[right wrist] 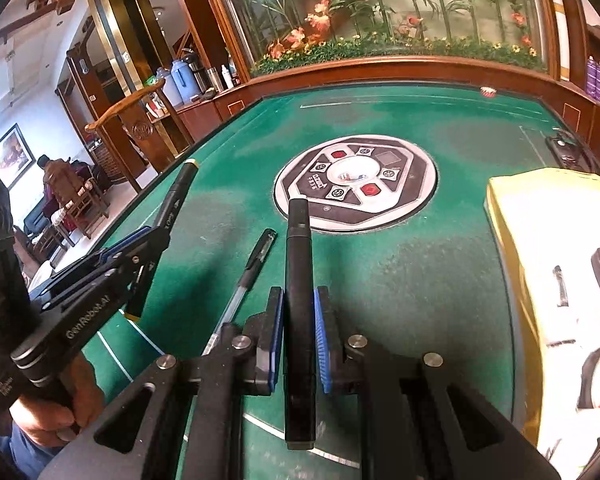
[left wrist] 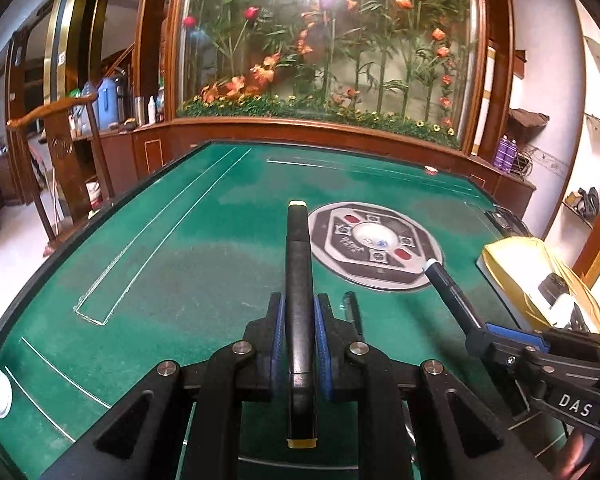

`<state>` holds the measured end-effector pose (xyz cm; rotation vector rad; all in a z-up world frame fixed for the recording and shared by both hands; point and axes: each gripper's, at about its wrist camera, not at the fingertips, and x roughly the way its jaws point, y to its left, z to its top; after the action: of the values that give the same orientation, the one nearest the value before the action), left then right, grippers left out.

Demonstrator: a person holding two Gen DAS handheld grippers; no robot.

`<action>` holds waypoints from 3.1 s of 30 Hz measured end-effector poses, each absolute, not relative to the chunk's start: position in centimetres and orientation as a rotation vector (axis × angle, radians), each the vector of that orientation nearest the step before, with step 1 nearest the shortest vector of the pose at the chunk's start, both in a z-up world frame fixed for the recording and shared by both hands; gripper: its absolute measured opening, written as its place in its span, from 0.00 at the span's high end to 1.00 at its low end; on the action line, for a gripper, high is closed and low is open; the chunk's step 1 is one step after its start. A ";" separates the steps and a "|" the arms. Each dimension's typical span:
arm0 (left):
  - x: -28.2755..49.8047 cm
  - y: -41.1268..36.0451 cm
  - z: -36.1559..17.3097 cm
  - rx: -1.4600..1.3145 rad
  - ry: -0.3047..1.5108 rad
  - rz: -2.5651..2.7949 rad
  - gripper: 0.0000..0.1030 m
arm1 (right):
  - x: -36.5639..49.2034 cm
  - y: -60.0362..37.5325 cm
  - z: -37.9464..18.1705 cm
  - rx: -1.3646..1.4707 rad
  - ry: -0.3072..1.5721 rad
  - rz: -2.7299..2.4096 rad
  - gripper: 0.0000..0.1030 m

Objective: Organize rigid objects
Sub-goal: 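Carry both held black markers over the white tray, then lower the markers into the tray and open both tools, then move both tools back to the last pens on the felt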

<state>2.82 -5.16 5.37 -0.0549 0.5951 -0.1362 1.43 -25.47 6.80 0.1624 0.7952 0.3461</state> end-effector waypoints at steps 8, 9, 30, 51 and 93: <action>1.8 -6.3 6.6 -0.018 0.570 -0.134 0.85 | 0.1 -26.0 8.0 0.171 0.768 0.354 0.86; 1.6 -6.5 6.8 -0.010 0.564 -0.132 0.85 | 0.0 -26.1 8.1 0.172 0.763 0.357 0.86; -1.3 -18.5 10.0 0.150 0.550 -0.281 0.85 | -3.4 -36.0 9.4 0.331 0.663 0.276 0.86; 0.4 -33.3 5.8 0.034 0.901 -0.555 0.86 | -6.5 -48.6 6.2 0.399 0.723 -0.018 0.86; 1.4 -12.7 7.9 -0.179 0.803 -0.483 0.57 | -7.6 -44.2 8.6 0.343 0.697 -0.058 0.64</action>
<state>1.43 -12.67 7.85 -0.1789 0.8029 -0.4828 -7.63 -44.19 8.65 0.3426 0.6965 -0.0585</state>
